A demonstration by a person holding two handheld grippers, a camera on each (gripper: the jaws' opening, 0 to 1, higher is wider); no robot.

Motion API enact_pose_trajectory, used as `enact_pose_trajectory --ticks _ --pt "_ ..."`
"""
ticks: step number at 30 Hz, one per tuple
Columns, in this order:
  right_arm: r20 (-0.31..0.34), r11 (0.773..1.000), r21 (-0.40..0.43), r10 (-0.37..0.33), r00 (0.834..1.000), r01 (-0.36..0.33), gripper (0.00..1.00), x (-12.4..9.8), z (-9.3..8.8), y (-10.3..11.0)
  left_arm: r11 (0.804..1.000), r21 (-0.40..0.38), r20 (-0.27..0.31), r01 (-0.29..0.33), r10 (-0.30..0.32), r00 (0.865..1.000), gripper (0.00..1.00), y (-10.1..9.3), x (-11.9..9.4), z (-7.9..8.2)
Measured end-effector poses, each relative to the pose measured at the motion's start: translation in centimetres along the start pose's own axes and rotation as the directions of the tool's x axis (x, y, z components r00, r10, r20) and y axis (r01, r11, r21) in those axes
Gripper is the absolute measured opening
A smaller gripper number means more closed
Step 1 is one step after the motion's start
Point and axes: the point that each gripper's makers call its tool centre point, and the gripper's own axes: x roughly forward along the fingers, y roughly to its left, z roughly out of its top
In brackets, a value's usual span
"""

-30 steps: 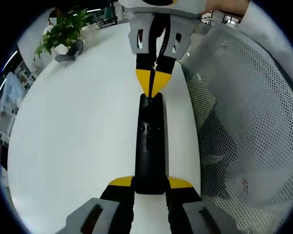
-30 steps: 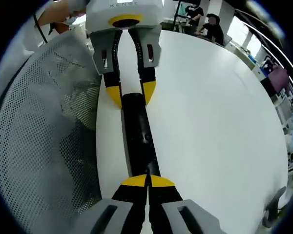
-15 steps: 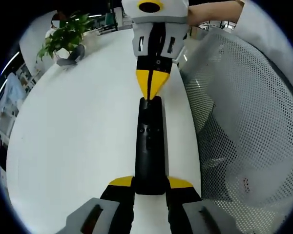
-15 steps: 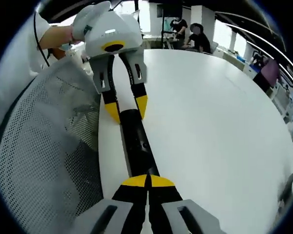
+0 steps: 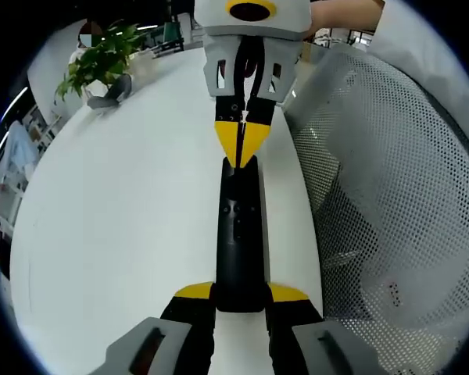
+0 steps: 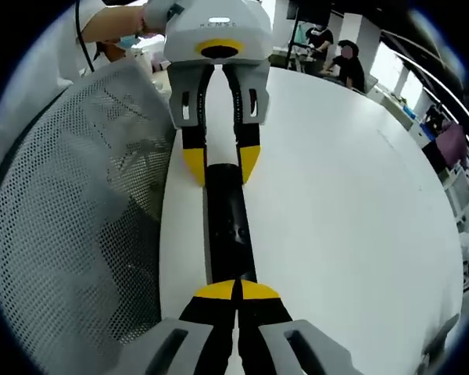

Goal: Press the specified remote control buttons in sequence, fully releasing each button before pressing the next.

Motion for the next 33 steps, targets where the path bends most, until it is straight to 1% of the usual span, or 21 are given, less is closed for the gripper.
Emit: enact_pose_trajectory --ticks 3,5,11,13,16,18,21,24,28,31,33 --pt "-0.012 1.000 0.007 0.000 1.000 0.000 0.00 -0.02 -0.03 -0.06 1.000 -0.004 0.009 -0.001 0.001 1.000 0.24 0.01 -0.03 0.00" --pt "-0.010 1.000 0.027 0.000 1.000 0.000 0.00 -0.04 -0.04 -0.13 1.000 -0.005 0.016 0.000 0.000 1.000 0.24 0.02 -0.04 0.02" --pt "0.027 0.997 0.071 0.005 1.000 -0.007 0.00 -0.08 0.02 -0.35 1.000 -0.010 0.020 -0.003 0.003 1.000 0.24 0.00 -0.04 0.03" --pt "0.037 0.998 0.056 0.001 0.999 -0.003 0.00 -0.08 -0.02 -0.20 1.000 -0.008 0.018 -0.003 0.003 1.000 0.24 -0.01 -0.05 0.04" --pt "0.063 0.998 0.066 -0.008 0.998 0.003 0.00 -0.15 -0.05 -0.20 1.000 -0.006 0.017 -0.002 0.002 1.000 0.24 -0.02 -0.05 0.02" --pt "0.071 0.995 0.096 -0.012 0.997 0.006 0.00 -0.16 0.09 -0.22 1.000 -0.010 0.015 -0.001 0.001 1.000 0.24 -0.02 -0.05 0.02" --pt "0.075 0.995 0.100 -0.010 0.997 0.003 0.00 -0.13 0.45 -0.02 1.000 -0.010 -0.005 -0.003 0.003 1.000 0.24 -0.05 0.00 0.09" --pt "0.063 0.997 0.073 -0.014 0.998 0.009 0.00 0.11 0.72 0.12 1.000 -0.007 -0.022 -0.001 0.001 1.000 0.24 -0.02 0.01 0.07" --pt "0.055 0.999 0.045 -0.006 0.998 0.003 0.00 0.09 0.87 0.31 1.000 -0.007 -0.022 -0.001 0.001 1.000 0.24 -0.01 -0.03 0.01" --pt "0.049 0.999 0.043 0.000 0.999 -0.002 0.00 0.15 0.84 0.28 1.000 -0.006 -0.019 -0.001 0.001 1.000 0.24 -0.03 -0.03 0.03" --pt "0.019 1.000 -0.013 0.007 1.000 -0.007 0.00 0.21 0.84 0.30 1.000 -0.006 -0.018 0.000 0.000 1.000 0.24 -0.02 -0.04 0.03"
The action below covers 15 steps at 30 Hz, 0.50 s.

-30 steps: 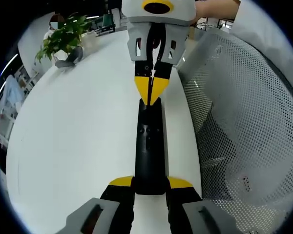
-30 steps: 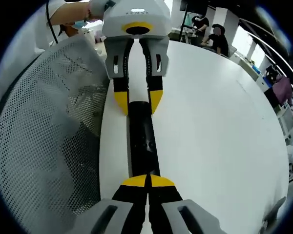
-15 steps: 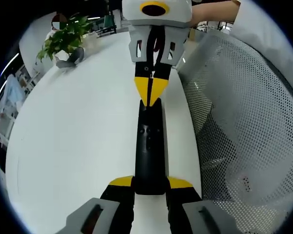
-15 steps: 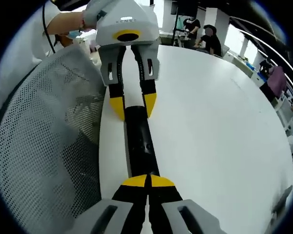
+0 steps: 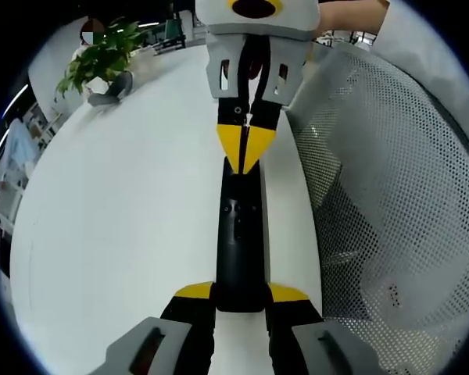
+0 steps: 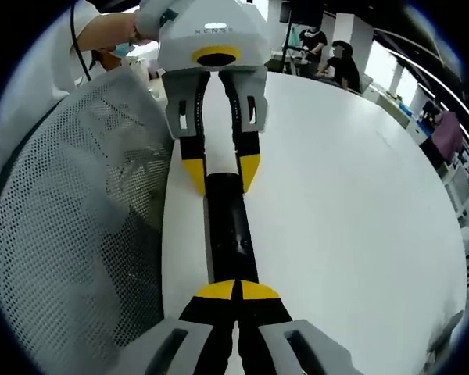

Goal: Press the specified remote control buttons in sequence, fully releasing each button before pressing the next.

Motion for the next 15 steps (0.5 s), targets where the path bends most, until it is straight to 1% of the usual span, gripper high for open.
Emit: enact_pose_trajectory --ticks 1,2,5,7,8,10,13,15 --pt "-0.025 0.999 -0.048 0.005 1.000 -0.006 0.00 0.03 -0.01 0.02 1.000 0.000 0.001 0.000 0.000 1.000 0.24 0.01 0.00 -0.01" --pt "-0.042 0.997 -0.072 0.006 0.999 -0.009 0.00 0.11 -0.01 0.04 1.000 -0.002 0.003 0.001 -0.001 1.000 0.24 0.01 0.00 0.00" --pt "-0.070 0.994 -0.107 0.010 0.997 -0.017 0.00 0.23 0.14 0.11 1.000 -0.003 0.004 0.000 0.000 1.000 0.24 0.01 0.01 0.02" --pt "-0.089 0.989 -0.145 0.016 0.996 -0.028 0.00 0.27 0.17 0.13 1.000 -0.001 0.002 0.001 -0.001 1.000 0.24 0.03 0.02 0.02" --pt "-0.089 0.989 -0.147 0.019 0.996 -0.032 0.00 0.25 0.16 0.15 1.000 -0.002 0.000 0.001 -0.001 1.000 0.24 0.03 0.02 0.02" --pt "-0.077 0.993 -0.115 0.024 0.997 -0.033 0.00 0.18 0.15 0.04 1.000 -0.002 -0.004 0.000 0.000 1.000 0.24 0.04 0.04 0.05" --pt "-0.021 0.999 -0.044 0.018 1.000 -0.019 0.00 0.10 0.24 0.01 1.000 -0.004 -0.007 -0.001 0.001 1.000 0.24 0.06 0.06 0.05" --pt "0.061 0.996 0.083 0.013 0.998 -0.018 0.00 0.02 0.33 -0.15 1.000 -0.006 -0.005 -0.001 0.001 1.000 0.24 0.07 0.05 0.04"
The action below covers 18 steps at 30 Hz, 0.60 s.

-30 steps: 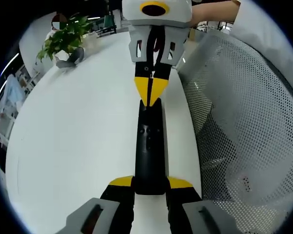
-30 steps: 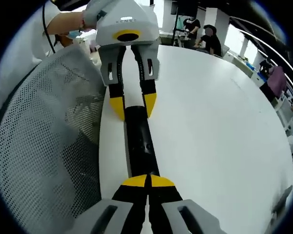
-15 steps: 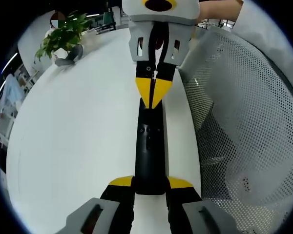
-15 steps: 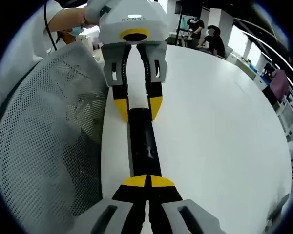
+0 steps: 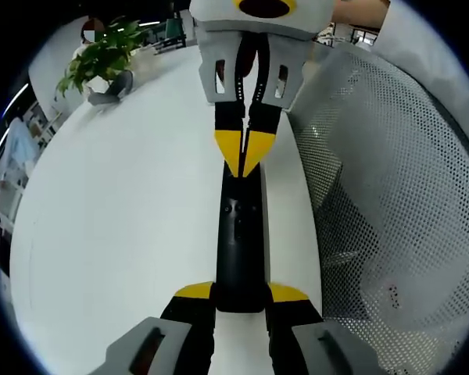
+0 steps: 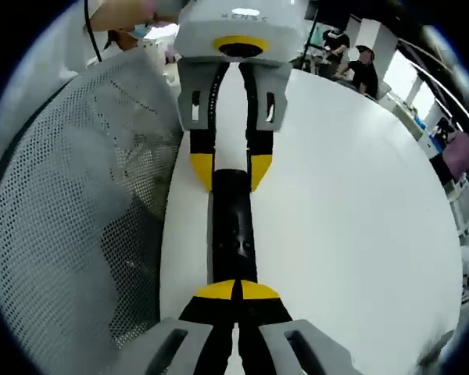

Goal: Press the specified remote control buttons in sequence, fully releasing each button before pressing the next.

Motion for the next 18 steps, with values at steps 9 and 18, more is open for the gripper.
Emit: enact_pose_trajectory --ticks 9,18 --pt "0.088 0.998 0.066 -0.015 0.996 0.009 0.00 -0.2 -0.1 -0.3 1.000 -0.002 0.004 -0.001 0.001 1.000 0.24 0.0 0.0 0.0" --pt "-0.016 0.996 -0.089 -0.011 1.000 0.009 0.00 0.8 0.5 0.3 1.000 0.000 0.002 -0.003 0.003 1.000 0.24 0.0 0.0 0.0"
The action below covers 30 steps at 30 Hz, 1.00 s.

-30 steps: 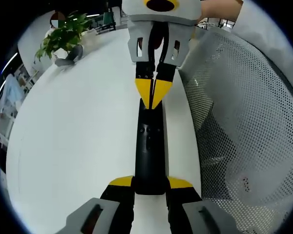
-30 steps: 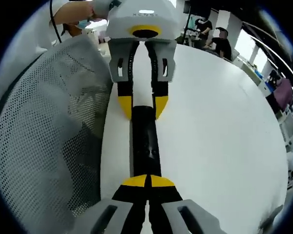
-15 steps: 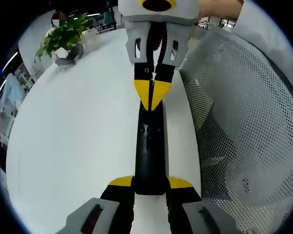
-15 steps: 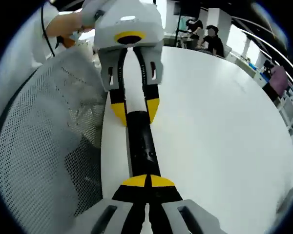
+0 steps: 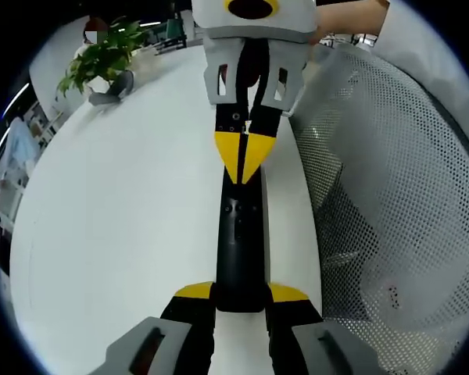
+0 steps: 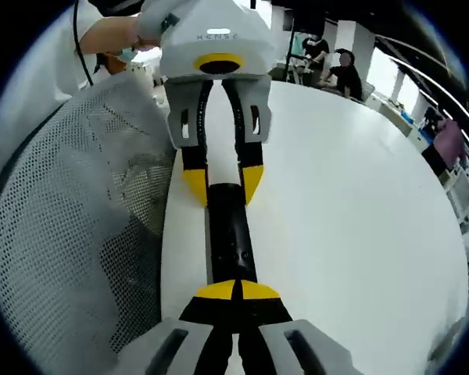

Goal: Press the specified remote control buttons in sequence, fully releasing each button before pressing the next.

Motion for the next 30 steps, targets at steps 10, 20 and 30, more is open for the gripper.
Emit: enact_pose_trajectory --ticks 10,20,30 --pt "-0.141 0.974 -0.224 0.004 0.990 -0.036 0.00 0.14 0.01 0.37 1.000 0.011 -0.023 -0.011 0.011 1.000 0.24 -0.11 0.09 0.05" --pt "-0.028 1.000 0.026 0.011 1.000 -0.010 0.00 -0.02 0.33 -0.02 1.000 0.004 -0.029 -0.014 0.014 0.999 0.24 -0.06 0.02 -0.05" --pt "0.014 0.999 0.010 -0.035 0.999 0.035 0.00 0.02 0.57 -0.13 1.000 -0.003 -0.014 -0.016 0.016 1.000 0.24 -0.06 0.00 -0.03"
